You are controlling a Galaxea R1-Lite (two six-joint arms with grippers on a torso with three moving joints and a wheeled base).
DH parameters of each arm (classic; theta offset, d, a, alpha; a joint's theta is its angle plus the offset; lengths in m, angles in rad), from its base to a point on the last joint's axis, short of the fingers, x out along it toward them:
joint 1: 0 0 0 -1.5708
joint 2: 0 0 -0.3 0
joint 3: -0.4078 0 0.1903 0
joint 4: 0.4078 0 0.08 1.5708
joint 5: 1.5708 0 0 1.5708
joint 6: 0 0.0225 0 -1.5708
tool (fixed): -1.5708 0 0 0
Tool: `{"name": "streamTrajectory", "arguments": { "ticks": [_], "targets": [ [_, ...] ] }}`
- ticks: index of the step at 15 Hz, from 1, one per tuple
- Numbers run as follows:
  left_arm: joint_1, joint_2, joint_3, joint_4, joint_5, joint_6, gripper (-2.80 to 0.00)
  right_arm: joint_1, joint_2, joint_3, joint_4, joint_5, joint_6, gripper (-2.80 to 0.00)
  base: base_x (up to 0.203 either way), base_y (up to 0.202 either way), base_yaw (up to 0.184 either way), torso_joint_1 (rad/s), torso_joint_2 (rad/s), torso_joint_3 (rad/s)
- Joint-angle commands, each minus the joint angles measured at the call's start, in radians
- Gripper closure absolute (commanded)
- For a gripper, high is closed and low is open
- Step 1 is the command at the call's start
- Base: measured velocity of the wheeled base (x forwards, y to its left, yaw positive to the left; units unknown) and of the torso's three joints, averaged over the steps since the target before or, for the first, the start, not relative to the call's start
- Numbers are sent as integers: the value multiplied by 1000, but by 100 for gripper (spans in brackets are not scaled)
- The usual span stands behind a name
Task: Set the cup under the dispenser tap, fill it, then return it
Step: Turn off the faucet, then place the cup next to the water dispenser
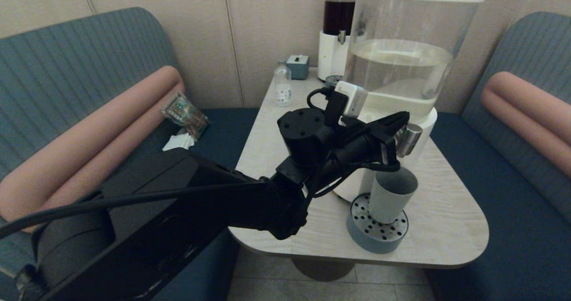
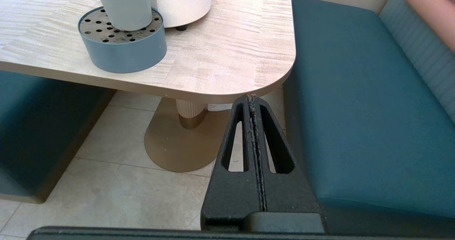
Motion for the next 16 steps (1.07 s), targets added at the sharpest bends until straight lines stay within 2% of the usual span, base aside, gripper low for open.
{"name": "streamTrajectory", "arguments": {
  "ticks": [1, 6, 9, 11, 13, 16],
  "targets": [
    [0, -148, 92, -4, -1, -2, 0, 0, -1, 3, 0, 0, -1, 0, 0, 0, 0, 0, 0, 0],
    [4, -510, 423, 89, 17, -2, 0, 0, -1, 3, 1, 0, -1, 0, 0, 0, 0, 0, 0, 0],
    [9, -747, 660, 164, 84, -2, 0, 0, -1, 3, 1, 0, -1, 0, 0, 0, 0, 0, 0, 0],
    [16, -893, 810, 210, 152, -5, 0, 0, -1, 3, -1, 0, -1, 0, 0, 0, 0, 0, 0, 0],
    [39, -1004, 924, 231, 207, -40, 0, 0, -1, 3, 1, 0, -1, 0, 0, 0, 0, 0, 0, 0],
    [129, -1148, 1040, 247, 229, -62, 0, 0, -1, 3, 0, 0, -1, 0, 0, 0, 0, 0, 0, 0]
  ]
}}
